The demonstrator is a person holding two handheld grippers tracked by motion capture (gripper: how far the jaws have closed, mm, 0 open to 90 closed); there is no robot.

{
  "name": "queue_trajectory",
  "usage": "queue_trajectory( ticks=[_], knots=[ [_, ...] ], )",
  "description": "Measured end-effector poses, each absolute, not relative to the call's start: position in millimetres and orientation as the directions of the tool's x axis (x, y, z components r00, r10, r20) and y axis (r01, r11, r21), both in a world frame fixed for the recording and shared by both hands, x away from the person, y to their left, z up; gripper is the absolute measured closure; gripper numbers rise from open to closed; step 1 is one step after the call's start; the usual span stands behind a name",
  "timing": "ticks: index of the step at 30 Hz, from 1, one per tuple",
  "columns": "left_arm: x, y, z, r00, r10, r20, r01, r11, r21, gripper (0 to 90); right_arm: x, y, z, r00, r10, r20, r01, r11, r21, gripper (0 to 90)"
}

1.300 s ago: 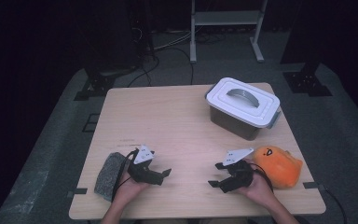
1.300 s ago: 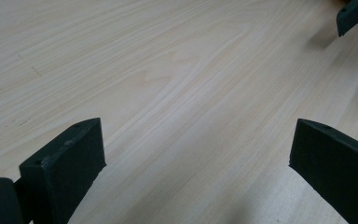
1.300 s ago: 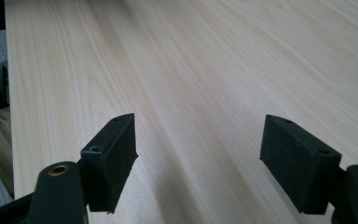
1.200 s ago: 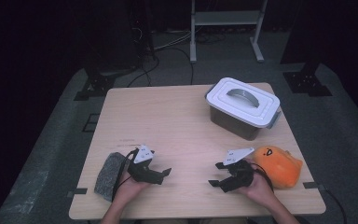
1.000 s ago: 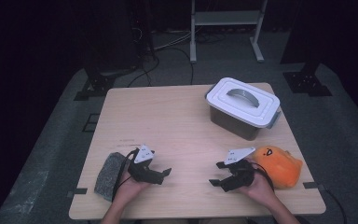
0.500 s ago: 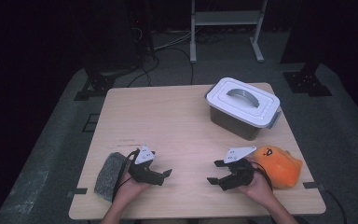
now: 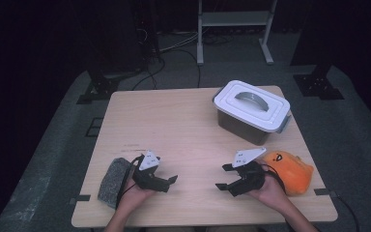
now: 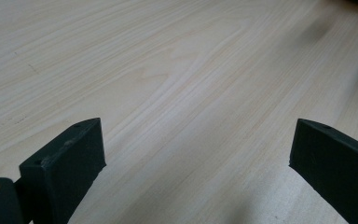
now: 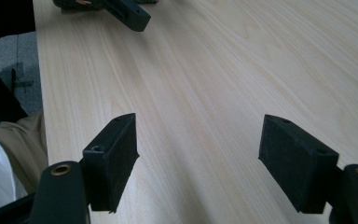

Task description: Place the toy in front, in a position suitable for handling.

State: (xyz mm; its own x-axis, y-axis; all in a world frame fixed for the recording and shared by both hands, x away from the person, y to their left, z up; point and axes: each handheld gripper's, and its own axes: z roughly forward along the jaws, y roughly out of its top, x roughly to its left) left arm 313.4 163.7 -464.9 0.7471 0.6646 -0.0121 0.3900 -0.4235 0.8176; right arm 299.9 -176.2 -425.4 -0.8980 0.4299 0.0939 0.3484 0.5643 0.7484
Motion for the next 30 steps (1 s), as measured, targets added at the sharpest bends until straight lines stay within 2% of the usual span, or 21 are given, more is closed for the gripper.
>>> queue_trajectory(
  ticks=[13,30],
  knots=[
    [313.4,164.2,-465.1,0.745,0.667,-0.016,0.394,-0.42,0.817,2.4,299.7,-192.2,-410.0,-0.903,0.422,0.082,0.343,0.593,0.728,26.6],
    [313.3,162.7,-466.2,0.744,0.668,-0.015,0.393,-0.42,0.818,2.5,302.2,-223.5,-381.8,-0.891,0.448,0.069,0.341,0.562,0.754,27.0]
  ],
)
